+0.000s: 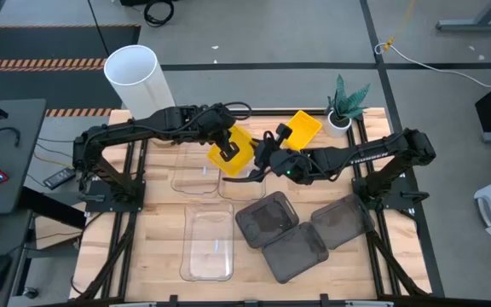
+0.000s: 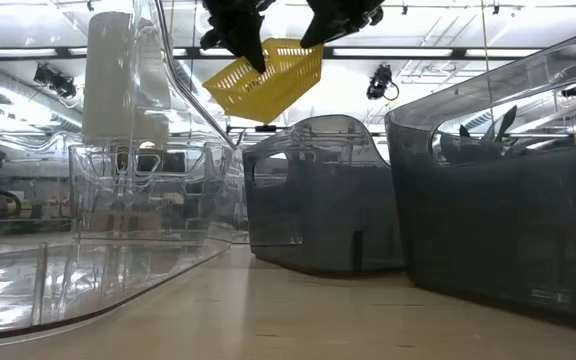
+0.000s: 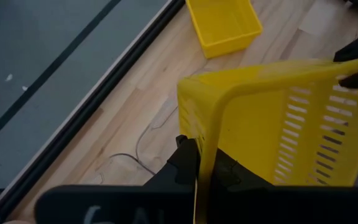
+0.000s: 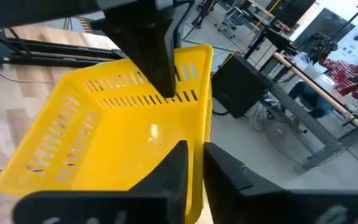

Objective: Stack baskets by color
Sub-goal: Stack the bottom yellow bin on top of the top yellow bin

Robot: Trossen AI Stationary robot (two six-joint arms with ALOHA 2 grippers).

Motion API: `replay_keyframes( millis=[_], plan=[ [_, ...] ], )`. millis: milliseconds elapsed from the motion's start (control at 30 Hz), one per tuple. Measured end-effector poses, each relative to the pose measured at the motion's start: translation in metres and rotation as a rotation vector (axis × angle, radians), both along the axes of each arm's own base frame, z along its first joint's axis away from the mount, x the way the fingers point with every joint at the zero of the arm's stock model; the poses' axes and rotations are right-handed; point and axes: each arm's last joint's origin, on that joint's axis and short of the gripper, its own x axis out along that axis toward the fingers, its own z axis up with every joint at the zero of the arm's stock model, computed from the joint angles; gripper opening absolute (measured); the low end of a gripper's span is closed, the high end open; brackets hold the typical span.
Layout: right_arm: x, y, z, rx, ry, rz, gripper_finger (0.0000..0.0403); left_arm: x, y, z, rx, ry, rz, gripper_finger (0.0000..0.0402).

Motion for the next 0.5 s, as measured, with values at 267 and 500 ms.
replay_keyframes(
  millis=[267, 500],
  plan=[
    [0.0000, -0.0023, 0.0002, -0.006, 0.004, -0.007, 0.0012, 0.0009, -0.0030, 0.0005, 0.017, -0.001, -0.004, 0.0009],
    [0.0000, -0.0025, 0.0001, -0.006, 0.004, -0.007, 0.0012, 0.0008, -0.0030, 0.0007, 0.026, 0.005, -0.018, 0.0010]
  ],
)
